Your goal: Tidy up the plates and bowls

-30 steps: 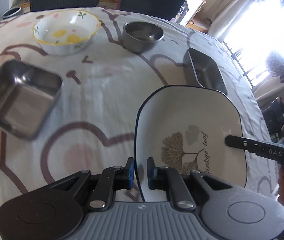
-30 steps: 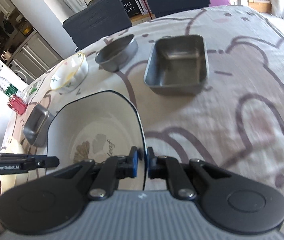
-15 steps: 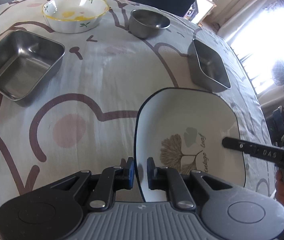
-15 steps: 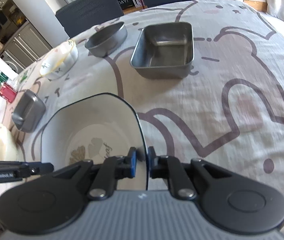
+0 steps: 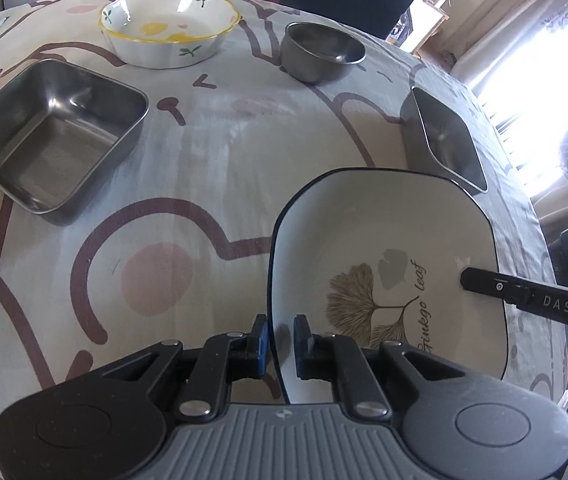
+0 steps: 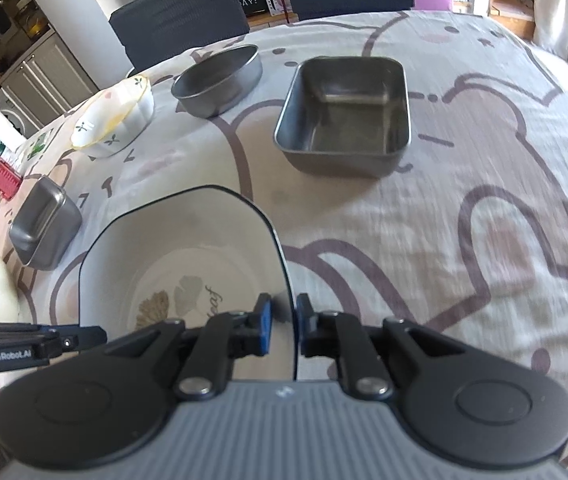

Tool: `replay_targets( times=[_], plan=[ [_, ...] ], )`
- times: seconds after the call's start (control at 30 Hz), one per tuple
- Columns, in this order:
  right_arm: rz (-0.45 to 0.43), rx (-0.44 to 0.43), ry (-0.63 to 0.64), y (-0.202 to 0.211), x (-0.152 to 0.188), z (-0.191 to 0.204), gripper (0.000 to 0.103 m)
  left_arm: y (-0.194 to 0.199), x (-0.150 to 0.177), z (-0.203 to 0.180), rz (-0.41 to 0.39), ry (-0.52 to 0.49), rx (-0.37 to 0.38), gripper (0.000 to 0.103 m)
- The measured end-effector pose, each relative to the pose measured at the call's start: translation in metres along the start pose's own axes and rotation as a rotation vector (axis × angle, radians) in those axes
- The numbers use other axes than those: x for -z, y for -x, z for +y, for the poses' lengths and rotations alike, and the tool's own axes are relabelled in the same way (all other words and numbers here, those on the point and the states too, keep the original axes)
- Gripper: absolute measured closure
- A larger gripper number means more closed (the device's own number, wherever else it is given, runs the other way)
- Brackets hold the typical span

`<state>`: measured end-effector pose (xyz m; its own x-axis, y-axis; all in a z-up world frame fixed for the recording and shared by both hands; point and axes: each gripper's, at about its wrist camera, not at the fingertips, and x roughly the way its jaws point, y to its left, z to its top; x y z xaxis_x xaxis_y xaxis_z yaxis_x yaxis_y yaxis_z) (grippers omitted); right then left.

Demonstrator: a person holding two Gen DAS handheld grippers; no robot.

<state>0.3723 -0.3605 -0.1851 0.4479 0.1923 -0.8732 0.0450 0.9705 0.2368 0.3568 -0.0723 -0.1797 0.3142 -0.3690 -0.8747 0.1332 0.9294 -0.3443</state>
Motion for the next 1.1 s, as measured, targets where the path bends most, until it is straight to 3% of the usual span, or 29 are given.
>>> replay_targets(
  times=[0.33,0.5,0.93,0.97,1.0,1.03,1.07,1.1],
  plan=[
    [0.020,0.040,-0.033,-0.022,-0.001,-0.007,0.084,-0.003,-0.005,-0.001,-0.009,-0.003,0.036,0.090],
    [0.016,0.003,-0.029,-0.026,0.003,-0.015,0.084,-0.004,-0.005,-0.003,-0.005,-0.057,0.031,0.091],
    [-0.010,-0.010,0.036,-0.020,0.012,-0.018,0.086,-0.009,-0.004,-0.004,0.028,-0.062,0.030,0.089],
    [-0.010,-0.009,0.041,-0.018,0.013,-0.017,0.084,-0.010,-0.003,-0.004,0.031,-0.062,0.035,0.086],
    [-0.012,-0.006,0.042,-0.018,0.013,-0.016,0.084,-0.010,-0.002,-0.004,0.035,-0.060,0.040,0.076],
    [-0.015,-0.006,0.042,-0.016,0.014,-0.016,0.073,-0.011,-0.001,-0.005,0.037,-0.059,0.042,0.068],
    [-0.016,-0.005,0.039,-0.015,0.015,-0.016,0.054,-0.011,0.000,-0.006,0.038,-0.063,0.042,0.044],
    [-0.020,0.003,0.036,-0.014,0.016,-0.015,0.045,-0.011,0.001,-0.007,0.034,-0.070,0.035,0.022]
  ],
)
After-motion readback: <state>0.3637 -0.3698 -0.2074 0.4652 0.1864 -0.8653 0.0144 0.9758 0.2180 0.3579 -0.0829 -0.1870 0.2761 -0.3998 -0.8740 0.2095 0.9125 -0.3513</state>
